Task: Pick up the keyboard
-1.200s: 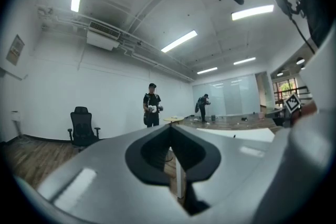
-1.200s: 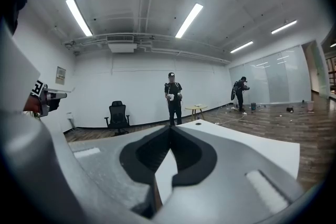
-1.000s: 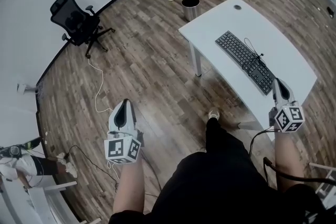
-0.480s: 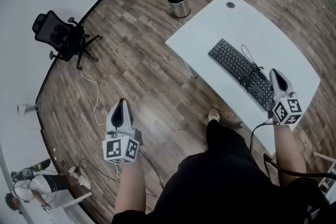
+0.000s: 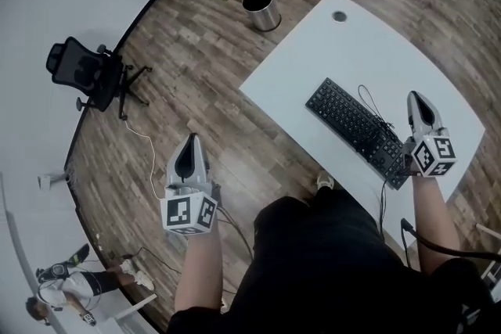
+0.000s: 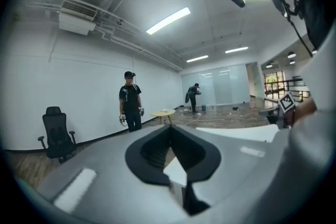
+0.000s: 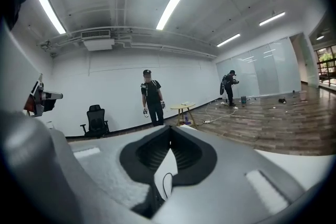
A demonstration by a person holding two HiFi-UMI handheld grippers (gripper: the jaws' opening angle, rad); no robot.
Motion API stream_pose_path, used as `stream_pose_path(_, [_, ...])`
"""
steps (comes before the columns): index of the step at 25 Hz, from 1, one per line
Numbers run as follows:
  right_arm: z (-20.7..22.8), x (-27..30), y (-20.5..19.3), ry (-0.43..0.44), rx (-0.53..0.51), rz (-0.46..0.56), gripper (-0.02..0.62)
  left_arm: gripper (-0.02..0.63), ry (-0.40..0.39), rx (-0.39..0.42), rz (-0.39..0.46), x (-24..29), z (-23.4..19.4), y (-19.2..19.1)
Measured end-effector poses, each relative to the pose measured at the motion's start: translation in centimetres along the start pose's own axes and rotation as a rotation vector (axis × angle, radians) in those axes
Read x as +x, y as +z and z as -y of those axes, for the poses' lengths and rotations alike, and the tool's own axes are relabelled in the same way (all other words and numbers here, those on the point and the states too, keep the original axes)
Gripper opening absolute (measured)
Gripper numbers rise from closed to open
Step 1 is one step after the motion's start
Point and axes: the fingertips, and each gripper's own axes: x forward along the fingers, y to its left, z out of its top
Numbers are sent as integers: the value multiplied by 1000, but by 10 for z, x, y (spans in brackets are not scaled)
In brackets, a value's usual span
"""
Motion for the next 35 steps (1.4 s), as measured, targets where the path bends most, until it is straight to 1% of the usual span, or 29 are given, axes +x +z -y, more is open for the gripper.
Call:
stream_pose_path(3, [18,-8,-1,-39,5,18,2,0,-28,1,-10,22,9,-2])
stream_pose_path(6, [43,-24,-5,-100,14,29,2,2,-81,25,15,47,24,10])
stream_pose_path(9, [63,-43,-6,-175,28,42,2,2,-151,70,58,72,40,30])
stream_pose_path(11, [73,-56,-8,-225,33,51,2,2,-198,95,70,88,49,37])
stream_pose_path(16, [88,-94,-25,-366,47,53,2,2,-338,96,80,134,74,34])
stream_pose_path(18, [87,-102,-28,-407,47,47,2,2,-389,88,59,154,80,26])
stream_pose_path(20, [84,-110,-30,-448,45,38,2,2,-445,71,18,178,85,14])
stream_pose_path(22, [80,-123,-30,-508,46,31,2,2,-512,55,-28,204,92,2])
stream_pose_path(24, [77,-140,-27,-581,48,29,2,2,-586,50,-54,233,105,-4])
stream_pose_path(30, [65,-189,-31,-811,70,42,2,2,-812,67,-38,301,160,8])
stream_pose_path(35, [40,-229,-36,-977,99,46,2,2,-971,78,-56,329,200,2])
